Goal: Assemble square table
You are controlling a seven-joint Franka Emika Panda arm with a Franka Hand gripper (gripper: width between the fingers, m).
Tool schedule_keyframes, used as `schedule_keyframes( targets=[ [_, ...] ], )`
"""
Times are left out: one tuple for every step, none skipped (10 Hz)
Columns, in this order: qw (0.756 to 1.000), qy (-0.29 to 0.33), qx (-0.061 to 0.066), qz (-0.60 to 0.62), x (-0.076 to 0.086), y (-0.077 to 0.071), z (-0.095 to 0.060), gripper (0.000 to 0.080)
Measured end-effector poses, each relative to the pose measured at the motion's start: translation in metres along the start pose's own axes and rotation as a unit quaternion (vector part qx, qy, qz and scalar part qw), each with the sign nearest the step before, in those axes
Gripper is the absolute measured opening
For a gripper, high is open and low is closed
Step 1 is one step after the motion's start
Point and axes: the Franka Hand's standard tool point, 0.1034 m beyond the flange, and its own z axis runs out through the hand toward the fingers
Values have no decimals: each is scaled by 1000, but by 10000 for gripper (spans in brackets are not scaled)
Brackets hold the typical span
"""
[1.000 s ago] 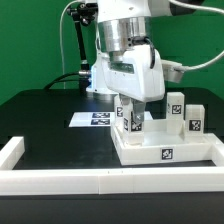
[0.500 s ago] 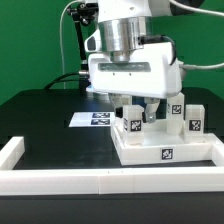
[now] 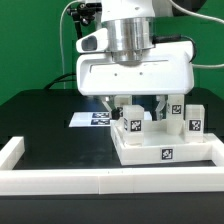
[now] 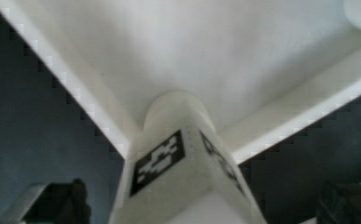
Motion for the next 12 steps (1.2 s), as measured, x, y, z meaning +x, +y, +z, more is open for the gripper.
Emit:
schedule_keyframes(
  targets=[
    [1000,-10,-3,-28,-2,-1,0,649],
    [996,-13,-7,-82,-1,-2,0,649],
    [994,-17,-8,-111,-1,-1,0,649],
    [991,-16,-8,-133,-1,-1,-1,649],
    [986,-10,-8,-166,0,0,-2,649],
    [985,-10,-8,-173,0,0,-1,649],
    [985,-10,-8,-172,0,0,-1,540],
    [985,-10,-8,-172,0,0,-1,402],
    [985,-10,-8,-171,1,2,-1,294],
    [986,-10,-9,-169,1,3,-1,294],
    [987,-10,-9,-158,1,4,-1,295],
    [987,-10,-9,-158,1,4,-1,294]
  ],
)
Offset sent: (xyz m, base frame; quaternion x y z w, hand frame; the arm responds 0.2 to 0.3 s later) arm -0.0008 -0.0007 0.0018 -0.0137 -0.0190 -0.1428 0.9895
